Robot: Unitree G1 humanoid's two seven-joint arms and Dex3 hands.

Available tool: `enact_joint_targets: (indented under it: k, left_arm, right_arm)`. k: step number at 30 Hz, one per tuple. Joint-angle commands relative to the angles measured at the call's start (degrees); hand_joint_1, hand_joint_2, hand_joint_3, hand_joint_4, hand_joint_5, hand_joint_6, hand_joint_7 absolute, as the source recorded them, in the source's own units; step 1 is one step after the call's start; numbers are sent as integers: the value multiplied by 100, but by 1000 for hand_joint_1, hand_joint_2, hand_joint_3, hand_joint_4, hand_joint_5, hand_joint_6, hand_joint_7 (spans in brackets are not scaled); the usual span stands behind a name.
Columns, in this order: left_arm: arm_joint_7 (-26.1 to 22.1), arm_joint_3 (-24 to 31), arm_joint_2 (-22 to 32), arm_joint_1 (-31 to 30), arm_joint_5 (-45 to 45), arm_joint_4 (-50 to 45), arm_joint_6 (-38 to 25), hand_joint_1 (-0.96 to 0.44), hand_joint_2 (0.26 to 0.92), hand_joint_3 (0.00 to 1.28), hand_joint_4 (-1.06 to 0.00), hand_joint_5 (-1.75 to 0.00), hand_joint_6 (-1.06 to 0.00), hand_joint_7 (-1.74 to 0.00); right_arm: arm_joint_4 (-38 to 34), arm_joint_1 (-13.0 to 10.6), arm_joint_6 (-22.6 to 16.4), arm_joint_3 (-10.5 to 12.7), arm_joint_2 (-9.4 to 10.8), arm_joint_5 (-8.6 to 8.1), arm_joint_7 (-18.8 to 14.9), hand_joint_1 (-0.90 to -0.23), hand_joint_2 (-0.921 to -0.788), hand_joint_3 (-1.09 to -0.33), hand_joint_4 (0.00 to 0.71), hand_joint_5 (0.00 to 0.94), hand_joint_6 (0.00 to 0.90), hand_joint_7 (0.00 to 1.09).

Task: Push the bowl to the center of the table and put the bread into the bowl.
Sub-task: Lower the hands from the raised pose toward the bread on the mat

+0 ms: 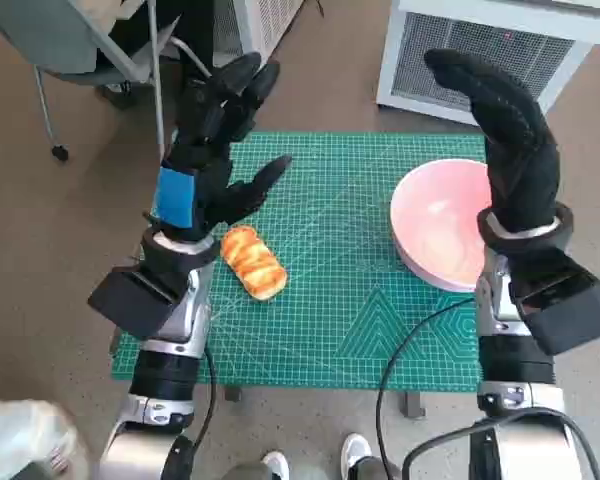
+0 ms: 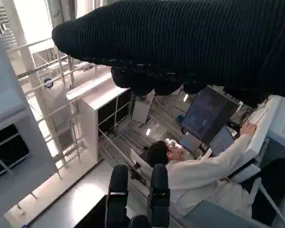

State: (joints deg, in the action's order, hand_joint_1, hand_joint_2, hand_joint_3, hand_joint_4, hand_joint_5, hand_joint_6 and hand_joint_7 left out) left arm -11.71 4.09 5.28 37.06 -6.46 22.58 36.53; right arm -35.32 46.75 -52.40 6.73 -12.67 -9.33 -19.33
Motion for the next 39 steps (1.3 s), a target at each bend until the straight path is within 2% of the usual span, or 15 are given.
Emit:
enact_joint_targets:
  k: [1,14,24,28,32,36,39]
  left_arm:
    - [-25,19,47,106,11,66,82,-273,921,206,-467,-68,-175,-651]
    - [-67,20,61,137,-26,75,74,-272,921,203,-461,-64,-173,-656]
    - [-94,20,46,148,-41,113,100,-264,921,203,-458,-62,-171,-659]
    - [-105,23,44,145,-49,137,112,-264,921,203,-457,-62,-170,-660]
    - [-110,28,52,119,-45,131,123,-264,921,202,-456,-60,-171,-660]
    - [-112,39,66,106,-43,135,124,-266,921,202,-448,-56,-171,-661]
    - [-127,53,89,94,-59,148,126,-271,921,204,-444,-53,-170,-661]
  right_arm:
    - [50,-155,54,11,-22,-57,-48,-558,-921,-770,263,0,312,32]
    - [33,-173,1,22,-34,46,14,-550,-921,-771,268,2,315,33]
    - [-48,-198,-46,79,-121,17,-18,-549,-921,-771,268,1,315,32]
    - [-171,-231,-110,170,-250,-87,-92,-549,-921,-771,266,1,315,32]
    - [-534,-233,-229,374,-468,-266,-223,-546,-921,-777,253,5,310,29]
    - [-1022,-200,-389,606,-679,-268,-144,-546,-921,-788,241,8,302,25]
    - [-1429,-204,-433,842,-850,-185,121,-551,-921,-791,240,9,301,25]
